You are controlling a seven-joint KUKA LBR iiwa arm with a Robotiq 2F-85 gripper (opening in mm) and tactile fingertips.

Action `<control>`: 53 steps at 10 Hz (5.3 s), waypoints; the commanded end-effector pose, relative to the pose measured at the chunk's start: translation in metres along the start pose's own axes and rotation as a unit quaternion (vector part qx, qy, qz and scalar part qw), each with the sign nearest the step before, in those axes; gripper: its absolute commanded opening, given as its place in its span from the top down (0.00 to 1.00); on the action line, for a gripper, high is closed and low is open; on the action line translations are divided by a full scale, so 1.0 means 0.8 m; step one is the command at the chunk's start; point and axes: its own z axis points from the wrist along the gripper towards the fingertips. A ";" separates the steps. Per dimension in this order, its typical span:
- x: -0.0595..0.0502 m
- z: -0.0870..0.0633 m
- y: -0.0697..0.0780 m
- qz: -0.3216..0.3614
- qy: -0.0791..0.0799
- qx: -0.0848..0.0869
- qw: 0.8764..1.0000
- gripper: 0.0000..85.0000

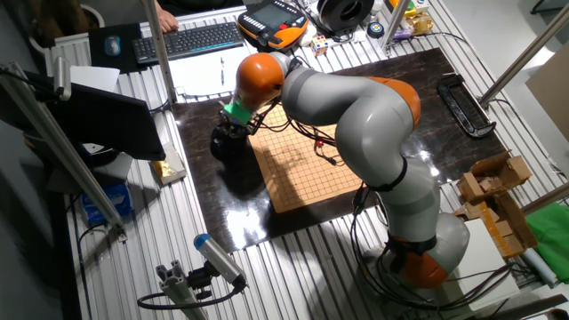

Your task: Play the first move as black on the 3-4 point in the upper right corner of the Go board

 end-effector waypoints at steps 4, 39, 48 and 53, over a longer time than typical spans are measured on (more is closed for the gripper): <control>0.002 -0.011 -0.002 -0.016 -0.003 -0.002 1.000 0.99; -0.055 -0.112 -0.077 -0.361 -0.008 0.152 0.920 0.99; -0.060 -0.114 -0.119 -0.415 -0.001 0.179 0.892 0.99; -0.062 -0.109 -0.124 -0.413 0.014 0.166 0.896 0.99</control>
